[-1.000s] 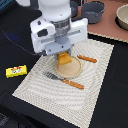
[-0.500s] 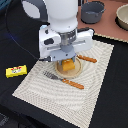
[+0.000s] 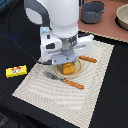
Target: Place the bread, butter, and milk from the table onto the serving area.
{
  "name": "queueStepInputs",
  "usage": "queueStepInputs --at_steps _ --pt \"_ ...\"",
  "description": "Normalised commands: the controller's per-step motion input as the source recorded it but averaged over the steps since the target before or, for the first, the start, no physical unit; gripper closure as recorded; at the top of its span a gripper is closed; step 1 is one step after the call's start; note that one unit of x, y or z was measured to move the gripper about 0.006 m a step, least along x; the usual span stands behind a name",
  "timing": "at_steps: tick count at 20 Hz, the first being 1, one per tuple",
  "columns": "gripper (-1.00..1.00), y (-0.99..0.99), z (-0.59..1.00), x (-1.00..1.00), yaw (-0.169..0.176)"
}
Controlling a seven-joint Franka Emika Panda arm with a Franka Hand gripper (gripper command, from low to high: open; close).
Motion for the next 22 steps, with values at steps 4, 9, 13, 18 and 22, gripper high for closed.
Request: queueStepInputs --at_steps 4,9,13,18,22 --pt "-1.00 0.03 0.85 -0.05 -0.005" --pt "-1.00 -0.20 0.61 -0.56 0.005" --pt "-1.00 -0.33 0.42 -0.88 0.000" --pt "-1.00 -0.35 0.36 -0.91 0.000" --pt "-1.00 -0.40 0.16 -0.90 0.000"
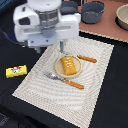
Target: Place the bread, butter, and milk from the table onto the serving area.
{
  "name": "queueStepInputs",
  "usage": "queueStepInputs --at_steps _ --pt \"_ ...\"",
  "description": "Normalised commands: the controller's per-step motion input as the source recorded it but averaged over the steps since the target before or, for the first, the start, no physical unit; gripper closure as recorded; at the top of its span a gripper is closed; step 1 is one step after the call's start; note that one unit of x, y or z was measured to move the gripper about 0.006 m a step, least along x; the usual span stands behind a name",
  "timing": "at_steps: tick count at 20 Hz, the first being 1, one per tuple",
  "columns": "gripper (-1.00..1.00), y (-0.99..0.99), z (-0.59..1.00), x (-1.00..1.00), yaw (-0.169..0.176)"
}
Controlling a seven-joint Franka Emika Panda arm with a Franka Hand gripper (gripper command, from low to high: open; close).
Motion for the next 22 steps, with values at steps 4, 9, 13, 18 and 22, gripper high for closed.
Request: queueStepInputs --at_steps 4,9,13,18,22 --pt "-1.00 -0.30 -0.11 -0.79 0.070" --pt "-1.00 -0.17 -0.27 -0.58 0.177" --pt "-1.00 -0.14 -0.30 -0.72 0.148" --pt "-1.00 -0.09 -0.29 -0.70 0.163" --pt "-1.00 -0.04 -0.30 -0.66 0.182"
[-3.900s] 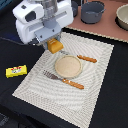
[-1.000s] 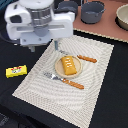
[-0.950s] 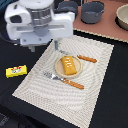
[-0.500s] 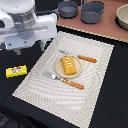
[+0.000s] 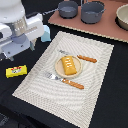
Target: Place the bread, butter, and milk from the table onto the serving area.
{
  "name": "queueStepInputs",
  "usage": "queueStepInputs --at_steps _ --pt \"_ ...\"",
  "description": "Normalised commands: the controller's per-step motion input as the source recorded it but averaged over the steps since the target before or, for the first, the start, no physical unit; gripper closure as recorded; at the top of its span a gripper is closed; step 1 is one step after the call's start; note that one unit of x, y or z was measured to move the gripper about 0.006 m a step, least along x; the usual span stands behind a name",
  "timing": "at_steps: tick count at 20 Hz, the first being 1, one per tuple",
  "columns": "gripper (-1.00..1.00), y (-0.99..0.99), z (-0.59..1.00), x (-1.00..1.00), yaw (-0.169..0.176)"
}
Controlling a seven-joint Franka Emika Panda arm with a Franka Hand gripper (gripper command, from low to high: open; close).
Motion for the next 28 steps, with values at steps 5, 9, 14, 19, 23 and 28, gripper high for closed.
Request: queueStepInputs --at_steps 5,9,14,19,23,28 --pt "-1.00 -0.06 -0.20 -0.64 0.169" --pt "-1.00 -0.09 -0.13 -0.53 0.182" --pt "-1.00 -0.15 -0.05 -0.41 0.179" --pt "-1.00 -0.19 -0.02 -0.03 0.027" --pt "-1.00 -0.17 -0.21 0.00 0.000" --pt "-1.00 -0.14 -0.34 -0.02 0.022"
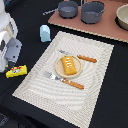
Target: Place the bread, butter, and milk from the table onto the serving area.
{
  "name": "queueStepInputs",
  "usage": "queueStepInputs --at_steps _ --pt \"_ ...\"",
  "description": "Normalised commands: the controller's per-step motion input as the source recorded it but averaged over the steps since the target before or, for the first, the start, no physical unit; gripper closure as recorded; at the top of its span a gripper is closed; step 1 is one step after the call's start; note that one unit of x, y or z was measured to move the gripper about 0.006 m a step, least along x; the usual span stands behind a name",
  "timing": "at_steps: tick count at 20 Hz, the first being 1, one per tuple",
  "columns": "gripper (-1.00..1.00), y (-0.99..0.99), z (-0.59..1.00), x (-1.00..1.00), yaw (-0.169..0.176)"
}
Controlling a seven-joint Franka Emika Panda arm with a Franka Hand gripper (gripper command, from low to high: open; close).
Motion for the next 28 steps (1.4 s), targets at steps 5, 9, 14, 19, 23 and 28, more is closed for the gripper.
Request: queueStepInputs --at_steps 5,9,14,19,23,28 --pt "-1.00 -0.09 -0.33 0.00 0.035" --pt "-1.00 -0.06 -0.33 -0.03 0.033" --pt "-1.00 -0.09 -0.31 -0.10 0.030" --pt "-1.00 -0.10 -0.29 -0.10 0.028" --pt "-1.00 -0.12 -0.29 -0.12 0.028" --pt "1.00 -0.10 -0.29 -0.13 0.029"
